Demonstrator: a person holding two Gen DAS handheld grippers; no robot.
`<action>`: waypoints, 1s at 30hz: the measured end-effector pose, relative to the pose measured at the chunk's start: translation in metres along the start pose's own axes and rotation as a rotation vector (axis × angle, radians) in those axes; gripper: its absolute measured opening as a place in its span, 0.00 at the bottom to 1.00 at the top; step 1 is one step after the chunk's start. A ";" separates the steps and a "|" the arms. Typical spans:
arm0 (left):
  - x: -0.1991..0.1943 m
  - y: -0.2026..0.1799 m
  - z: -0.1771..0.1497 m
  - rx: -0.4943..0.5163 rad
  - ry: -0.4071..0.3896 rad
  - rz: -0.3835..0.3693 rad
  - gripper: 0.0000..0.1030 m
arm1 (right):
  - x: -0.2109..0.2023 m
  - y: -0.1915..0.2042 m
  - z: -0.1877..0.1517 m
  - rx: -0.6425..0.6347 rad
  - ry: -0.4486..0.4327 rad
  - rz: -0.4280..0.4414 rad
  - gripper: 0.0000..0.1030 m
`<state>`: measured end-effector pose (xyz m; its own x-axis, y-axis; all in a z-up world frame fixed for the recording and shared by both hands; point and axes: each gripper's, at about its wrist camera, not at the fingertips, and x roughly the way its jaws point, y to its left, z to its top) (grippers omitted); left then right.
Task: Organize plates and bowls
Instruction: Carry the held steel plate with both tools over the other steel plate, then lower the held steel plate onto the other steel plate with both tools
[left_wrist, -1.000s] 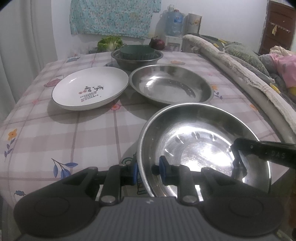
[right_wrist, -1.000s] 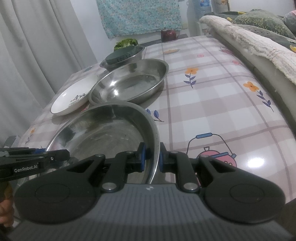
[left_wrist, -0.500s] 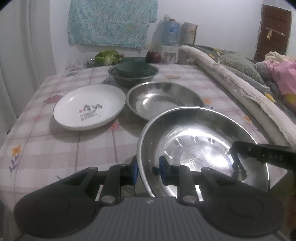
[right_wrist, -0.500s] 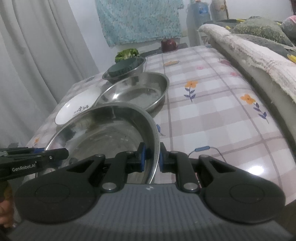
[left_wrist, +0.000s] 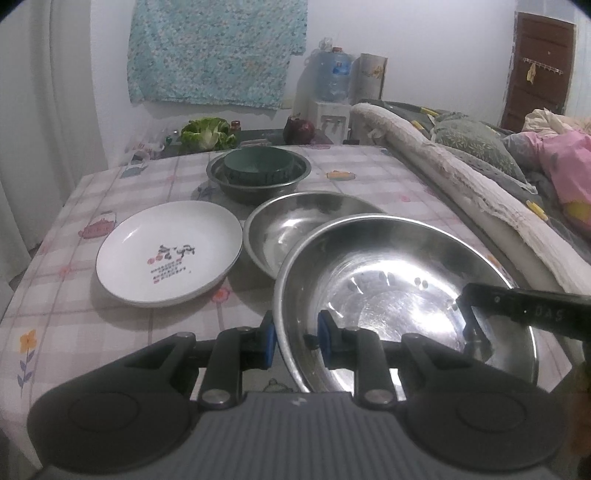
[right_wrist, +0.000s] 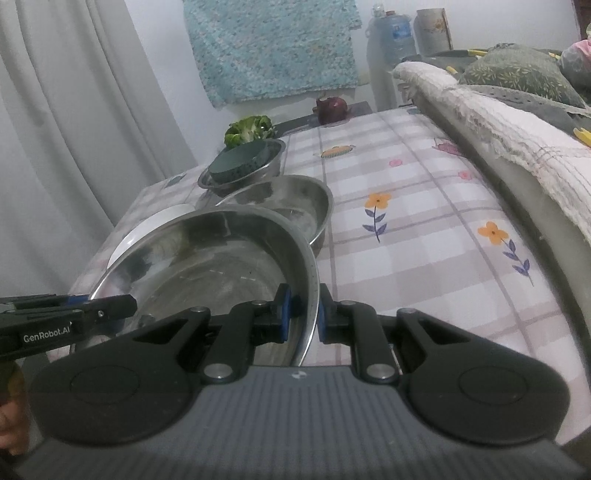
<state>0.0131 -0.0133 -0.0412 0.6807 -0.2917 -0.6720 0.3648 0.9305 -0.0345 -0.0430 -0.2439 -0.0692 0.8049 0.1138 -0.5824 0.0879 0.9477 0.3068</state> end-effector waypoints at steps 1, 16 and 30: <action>0.002 0.000 0.002 0.001 0.001 0.000 0.23 | 0.002 0.000 0.002 0.001 0.001 -0.001 0.14; 0.045 0.010 0.044 0.005 0.015 0.006 0.23 | 0.046 -0.004 0.052 -0.003 -0.002 -0.006 0.15; 0.095 0.024 0.062 -0.003 0.080 0.016 0.23 | 0.104 -0.010 0.074 -0.004 0.050 -0.016 0.15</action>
<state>0.1261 -0.0322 -0.0603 0.6335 -0.2585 -0.7293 0.3522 0.9356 -0.0257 0.0833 -0.2630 -0.0777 0.7732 0.1134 -0.6240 0.0979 0.9508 0.2941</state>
